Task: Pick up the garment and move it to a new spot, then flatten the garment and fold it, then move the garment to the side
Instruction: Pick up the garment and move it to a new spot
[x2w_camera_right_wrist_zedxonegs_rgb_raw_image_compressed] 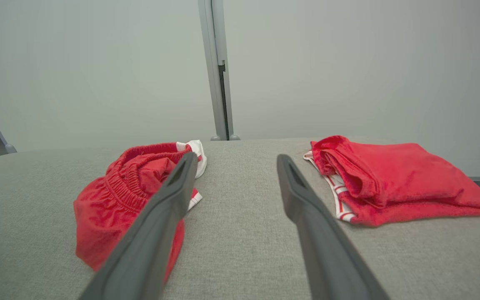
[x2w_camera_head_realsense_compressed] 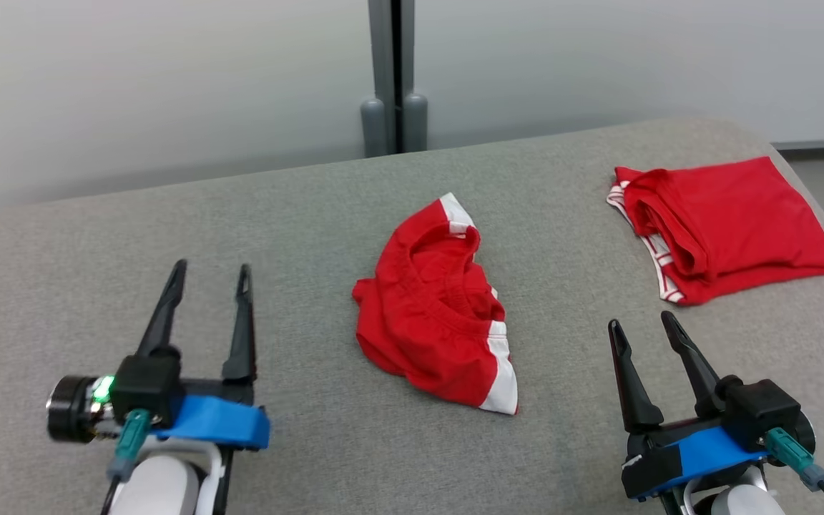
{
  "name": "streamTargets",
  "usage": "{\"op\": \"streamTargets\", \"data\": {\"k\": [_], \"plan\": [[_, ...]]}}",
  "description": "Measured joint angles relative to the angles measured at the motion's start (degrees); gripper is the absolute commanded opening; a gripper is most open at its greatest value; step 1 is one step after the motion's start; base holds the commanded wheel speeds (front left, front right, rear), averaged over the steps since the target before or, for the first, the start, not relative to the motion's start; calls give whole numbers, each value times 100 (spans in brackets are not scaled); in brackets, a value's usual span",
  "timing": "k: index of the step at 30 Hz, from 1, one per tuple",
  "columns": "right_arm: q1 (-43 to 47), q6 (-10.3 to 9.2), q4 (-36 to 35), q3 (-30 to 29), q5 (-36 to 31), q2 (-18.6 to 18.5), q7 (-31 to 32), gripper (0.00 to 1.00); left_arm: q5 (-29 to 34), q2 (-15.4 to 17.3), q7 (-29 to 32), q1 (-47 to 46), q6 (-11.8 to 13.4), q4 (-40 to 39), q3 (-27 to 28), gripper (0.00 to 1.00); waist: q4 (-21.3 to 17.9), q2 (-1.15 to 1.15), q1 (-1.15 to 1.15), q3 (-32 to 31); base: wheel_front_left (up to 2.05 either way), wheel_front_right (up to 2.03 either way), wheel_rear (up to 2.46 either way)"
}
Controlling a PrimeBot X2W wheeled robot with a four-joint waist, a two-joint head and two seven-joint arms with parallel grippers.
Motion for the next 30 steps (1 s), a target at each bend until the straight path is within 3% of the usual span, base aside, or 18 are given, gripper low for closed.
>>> {"op": "streamTargets", "data": {"k": [11,30], "plan": [[219,0,38,-88,-49,-11,0,100,112,-144,0,1161,190,-527,831,100,366,0,1,-242,0,0,0],[453,0,180,-88,-48,-45,0,100,256,-315,1,1637,-174,-538,1330,100,533,0,1,-342,0,0,0]]}}
